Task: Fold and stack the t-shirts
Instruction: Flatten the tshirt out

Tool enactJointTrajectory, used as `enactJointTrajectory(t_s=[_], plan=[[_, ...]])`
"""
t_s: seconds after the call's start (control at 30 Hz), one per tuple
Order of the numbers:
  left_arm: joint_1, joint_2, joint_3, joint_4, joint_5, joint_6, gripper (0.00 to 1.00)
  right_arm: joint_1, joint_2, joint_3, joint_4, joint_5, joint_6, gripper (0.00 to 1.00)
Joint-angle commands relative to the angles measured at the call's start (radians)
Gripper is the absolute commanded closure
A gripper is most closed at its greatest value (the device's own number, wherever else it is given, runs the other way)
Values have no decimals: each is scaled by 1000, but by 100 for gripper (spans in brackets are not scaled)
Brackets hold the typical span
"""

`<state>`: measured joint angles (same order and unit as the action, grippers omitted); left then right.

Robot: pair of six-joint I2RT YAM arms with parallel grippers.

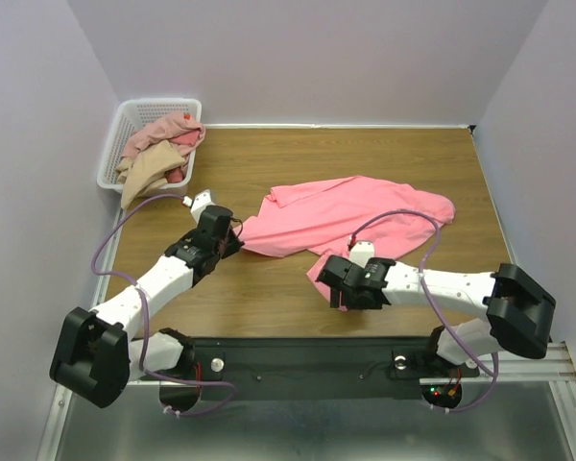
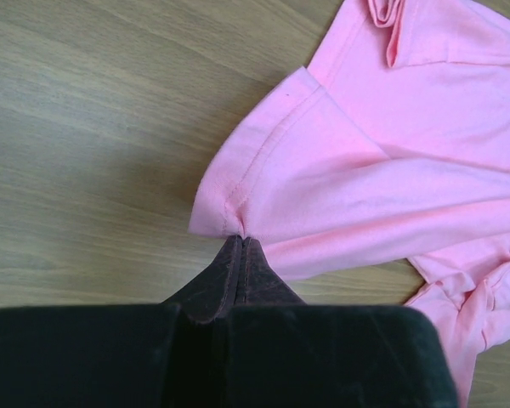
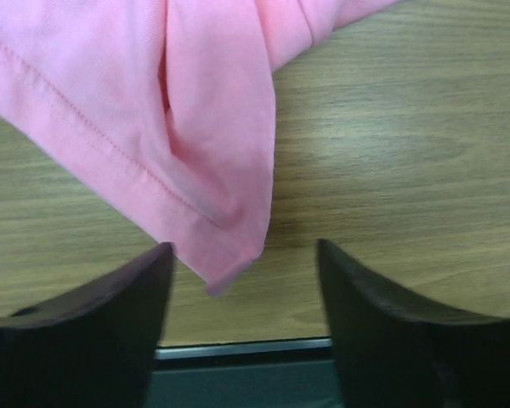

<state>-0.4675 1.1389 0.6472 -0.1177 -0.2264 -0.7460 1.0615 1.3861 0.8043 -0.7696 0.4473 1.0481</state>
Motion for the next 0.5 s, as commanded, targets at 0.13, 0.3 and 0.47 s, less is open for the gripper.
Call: enactJointTrajectory(t_s=[0.13,0.3,0.47], plan=[[-2,-24,-14,-13,-44,-16,100,0,67,-1,38,82,90,63],[-2,-21,-4,-13,-51,-18,100,2,59,12,59,56,73,99],[-2,-25,80,-62,-83,10,100,2,-120,31,53,83,17,100]])
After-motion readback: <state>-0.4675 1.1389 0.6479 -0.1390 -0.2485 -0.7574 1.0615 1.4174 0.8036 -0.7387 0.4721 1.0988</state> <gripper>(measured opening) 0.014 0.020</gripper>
